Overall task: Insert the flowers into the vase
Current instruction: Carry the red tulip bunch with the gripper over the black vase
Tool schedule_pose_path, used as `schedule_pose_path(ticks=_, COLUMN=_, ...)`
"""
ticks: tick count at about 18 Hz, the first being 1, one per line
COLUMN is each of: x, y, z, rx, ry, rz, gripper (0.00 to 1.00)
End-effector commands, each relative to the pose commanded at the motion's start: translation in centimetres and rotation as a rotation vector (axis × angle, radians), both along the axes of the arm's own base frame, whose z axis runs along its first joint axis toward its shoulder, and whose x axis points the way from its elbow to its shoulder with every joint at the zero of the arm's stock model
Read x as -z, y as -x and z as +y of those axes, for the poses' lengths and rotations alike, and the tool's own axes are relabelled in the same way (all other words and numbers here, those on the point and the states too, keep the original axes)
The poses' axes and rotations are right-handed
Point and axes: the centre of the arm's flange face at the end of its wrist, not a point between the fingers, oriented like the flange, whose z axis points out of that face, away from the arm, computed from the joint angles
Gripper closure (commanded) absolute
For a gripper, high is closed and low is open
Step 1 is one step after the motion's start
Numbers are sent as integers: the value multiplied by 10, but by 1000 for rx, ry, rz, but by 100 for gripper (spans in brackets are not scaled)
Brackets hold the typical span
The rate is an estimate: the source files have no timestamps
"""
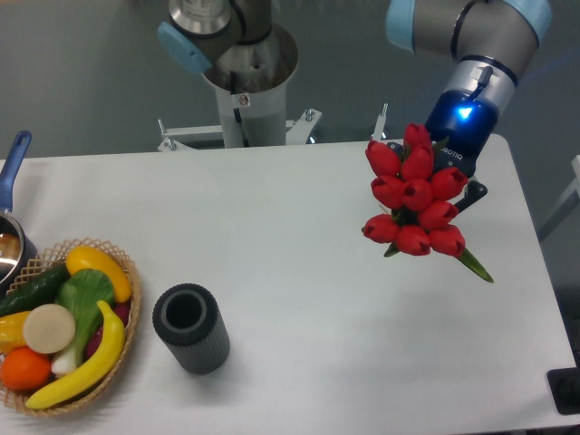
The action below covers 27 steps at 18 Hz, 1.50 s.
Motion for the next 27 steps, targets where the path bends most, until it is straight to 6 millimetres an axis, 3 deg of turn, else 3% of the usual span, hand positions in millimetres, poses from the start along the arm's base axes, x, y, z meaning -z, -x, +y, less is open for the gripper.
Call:
schedule_pose_path(ticks=4, x=3, y=-14, z=30, rx=64, ry=-34, rz=52, gripper=76)
schedule_pose_path(ticks=7, x=4, y=-21, z=50, rx=151, ry=-186, rz=22, gripper=77)
schedule_pose_path(ticks=14, x=0, y=-69, z=84, rx=303, ry=-412, rz=-32, gripper=79)
schedule_pose_path(ticks=23, x=-2, y=-125, z=130, rx=425, ry=-434, rz=-43, gripper=78)
schedule_pose_path(ticks=27, x=2, y=-141, z=145, rx=459, ry=-431, rz=-58, gripper=78)
